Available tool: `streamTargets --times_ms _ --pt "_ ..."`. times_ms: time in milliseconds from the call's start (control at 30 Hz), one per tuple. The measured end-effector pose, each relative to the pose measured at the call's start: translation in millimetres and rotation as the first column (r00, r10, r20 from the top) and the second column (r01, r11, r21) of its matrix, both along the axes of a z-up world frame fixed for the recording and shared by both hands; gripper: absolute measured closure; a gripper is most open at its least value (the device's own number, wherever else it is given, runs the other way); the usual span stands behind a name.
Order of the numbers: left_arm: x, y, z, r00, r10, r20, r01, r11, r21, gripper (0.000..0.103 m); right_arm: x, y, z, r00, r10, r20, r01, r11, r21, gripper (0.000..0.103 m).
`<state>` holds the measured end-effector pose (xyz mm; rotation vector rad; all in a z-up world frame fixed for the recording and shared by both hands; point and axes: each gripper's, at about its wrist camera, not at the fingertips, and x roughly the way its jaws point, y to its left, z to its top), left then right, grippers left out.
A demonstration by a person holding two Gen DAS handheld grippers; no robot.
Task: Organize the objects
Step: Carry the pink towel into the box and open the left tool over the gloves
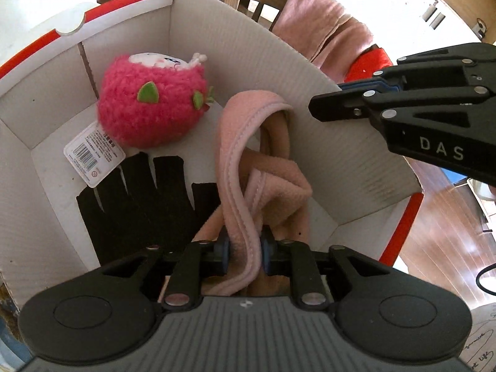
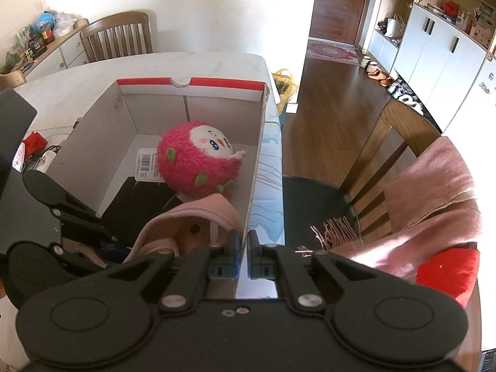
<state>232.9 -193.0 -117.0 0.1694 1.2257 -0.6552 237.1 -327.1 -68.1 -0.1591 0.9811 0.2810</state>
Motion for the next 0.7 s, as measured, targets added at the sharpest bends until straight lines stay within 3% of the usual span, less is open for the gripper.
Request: streamTargets --times_ms 200,700 --pt "-3.5 7.7 6.4 0.999 0.028 0.035 -0.028 1.000 -0.014 0.039 0.1 -0.7 -0.4 1.000 -0.001 -0.002 0.001 1.000 -0.001 0.099" --pt "-29.6 27.1 55.0 0.985 0.070 0.159 -0.050 0.990 -0.132 0.028 0.5 -0.9 -1.4 1.000 -0.007 -0.006 0.007 1.000 -0.002 0.099"
